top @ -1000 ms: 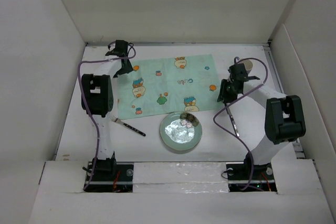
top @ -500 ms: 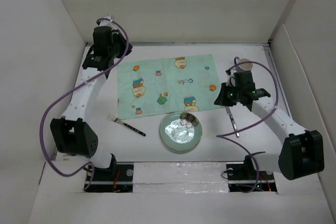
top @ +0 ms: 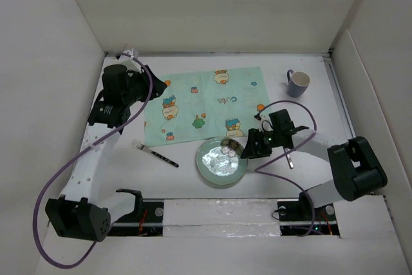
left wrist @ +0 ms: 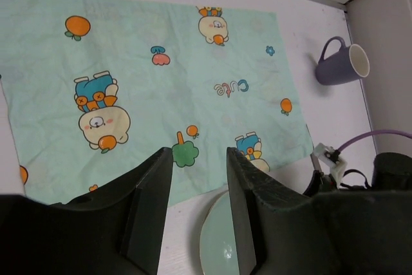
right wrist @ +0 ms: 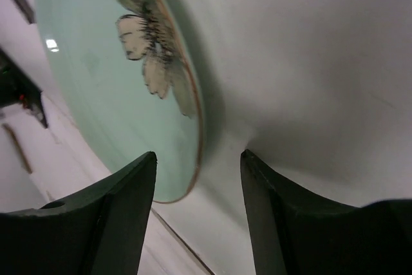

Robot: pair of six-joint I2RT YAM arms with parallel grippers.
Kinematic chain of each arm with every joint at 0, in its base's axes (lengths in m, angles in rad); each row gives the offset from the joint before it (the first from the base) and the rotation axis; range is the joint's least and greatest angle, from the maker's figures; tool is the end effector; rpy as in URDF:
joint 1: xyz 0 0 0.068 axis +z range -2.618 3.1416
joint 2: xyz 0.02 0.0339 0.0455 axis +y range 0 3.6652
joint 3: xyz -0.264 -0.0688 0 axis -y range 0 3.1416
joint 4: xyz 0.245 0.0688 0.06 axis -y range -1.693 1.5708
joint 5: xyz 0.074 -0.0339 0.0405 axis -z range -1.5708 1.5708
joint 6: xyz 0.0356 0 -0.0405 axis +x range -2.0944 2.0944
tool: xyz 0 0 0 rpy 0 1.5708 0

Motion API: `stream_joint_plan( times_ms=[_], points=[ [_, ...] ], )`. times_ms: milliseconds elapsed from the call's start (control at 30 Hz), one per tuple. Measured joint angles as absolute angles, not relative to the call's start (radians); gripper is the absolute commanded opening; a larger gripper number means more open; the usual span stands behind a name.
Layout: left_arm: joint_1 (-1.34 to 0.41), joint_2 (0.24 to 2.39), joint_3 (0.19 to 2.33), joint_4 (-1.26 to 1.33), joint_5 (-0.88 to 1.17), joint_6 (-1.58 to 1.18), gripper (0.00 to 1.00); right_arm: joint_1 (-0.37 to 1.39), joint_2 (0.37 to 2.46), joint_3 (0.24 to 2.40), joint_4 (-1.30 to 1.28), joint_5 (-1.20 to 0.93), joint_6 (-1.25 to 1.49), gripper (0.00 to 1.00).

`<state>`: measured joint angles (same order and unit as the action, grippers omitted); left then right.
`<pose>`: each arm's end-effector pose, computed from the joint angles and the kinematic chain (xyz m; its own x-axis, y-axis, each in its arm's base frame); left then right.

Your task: Set the dinner table for one person

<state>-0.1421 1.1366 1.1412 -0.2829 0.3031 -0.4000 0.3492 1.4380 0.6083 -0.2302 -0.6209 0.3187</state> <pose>0.2534 -0.0470 0.3845 -0.4138 -0.3163 -0.8537 0.2803 0.8479 -0.4500 0.2232 0.1033 0.1451 -0.9493 -0.0745 -0.3053 -0.2613 0.7269 0.6351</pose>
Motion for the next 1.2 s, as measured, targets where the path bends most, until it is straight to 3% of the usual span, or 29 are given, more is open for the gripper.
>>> stream_joint_plan(
  times_ms=[267, 467, 633, 733, 900, 1200],
  points=[
    [-0.142, 1.106, 1.149, -0.31, 0.279, -0.382, 0.36, 0.38, 1.576, 0.609, -0.021, -0.726, 0.382, 0.42],
    [-0.142, 1.115, 1.198, -0.351, 0.254, -0.373, 0.36, 0.395, 1.669, 0.606, 0.108, -0.769, 0.428, 0.0],
    [-0.142, 1.115, 1.225, -0.372, 0.222, -0.356, 0.36, 0.407, 1.651, 0.606, 0.075, -0.793, 0.435, 0.0],
    [-0.142, 1.116, 1.24, -0.387, 0.19, -0.342, 0.36, 0.413, 1.537, 0.631, -0.074, -0.764, 0.398, 0.0],
    [-0.142, 1.129, 1.263, -0.389, 0.166, -0.326, 0.37, 0.396, 1.433, 0.841, -0.293, -0.728, 0.368, 0.0],
    [-0.142, 1.169, 1.271, -0.386, 0.179, -0.323, 0.37, 0.328, 1.776, 1.371, -0.188, -0.699, 0.49, 0.0]
  ],
)
